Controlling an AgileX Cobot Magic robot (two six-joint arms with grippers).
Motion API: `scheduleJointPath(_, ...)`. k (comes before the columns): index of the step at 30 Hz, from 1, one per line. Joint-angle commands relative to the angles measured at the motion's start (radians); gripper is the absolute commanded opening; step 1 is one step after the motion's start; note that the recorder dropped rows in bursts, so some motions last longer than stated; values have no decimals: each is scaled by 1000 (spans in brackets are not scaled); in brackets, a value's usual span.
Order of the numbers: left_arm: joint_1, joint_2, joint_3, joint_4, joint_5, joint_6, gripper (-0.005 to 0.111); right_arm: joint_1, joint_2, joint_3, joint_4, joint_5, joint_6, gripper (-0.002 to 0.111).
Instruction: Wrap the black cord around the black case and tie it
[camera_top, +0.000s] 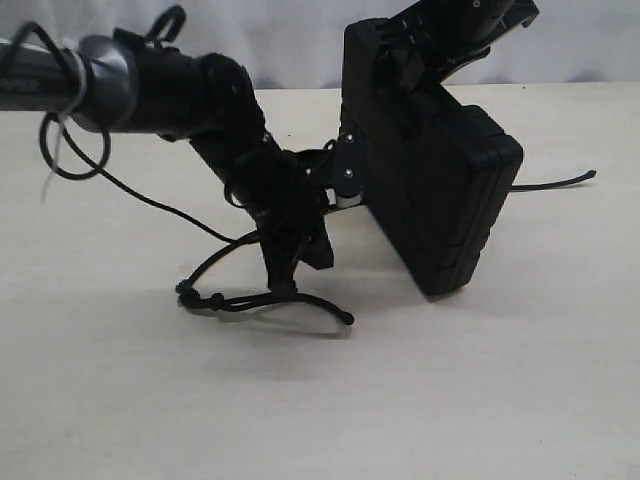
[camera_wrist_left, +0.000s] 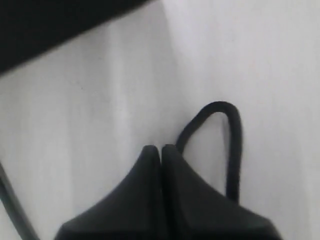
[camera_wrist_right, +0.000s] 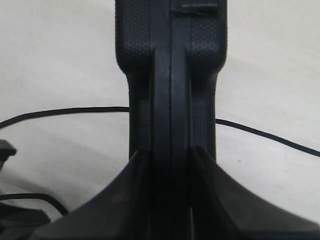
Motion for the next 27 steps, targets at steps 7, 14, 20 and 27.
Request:
scheduleJointPath(7, 0, -77, 120, -48, 57, 20, 0, 3, 19, 25, 2, 55, -9, 4)
scheduleJointPath(14, 0, -42, 142, -86, 13, 51, 0, 3, 19, 25, 2, 55, -11, 4)
scheduleJointPath(20, 0, 5, 142, -91, -14, 59, 0, 3, 19, 25, 2, 55, -16, 4)
scheduleJointPath(27, 0, 59, 142, -99, -34, 59, 0, 3, 19, 25, 2, 55, -17, 4)
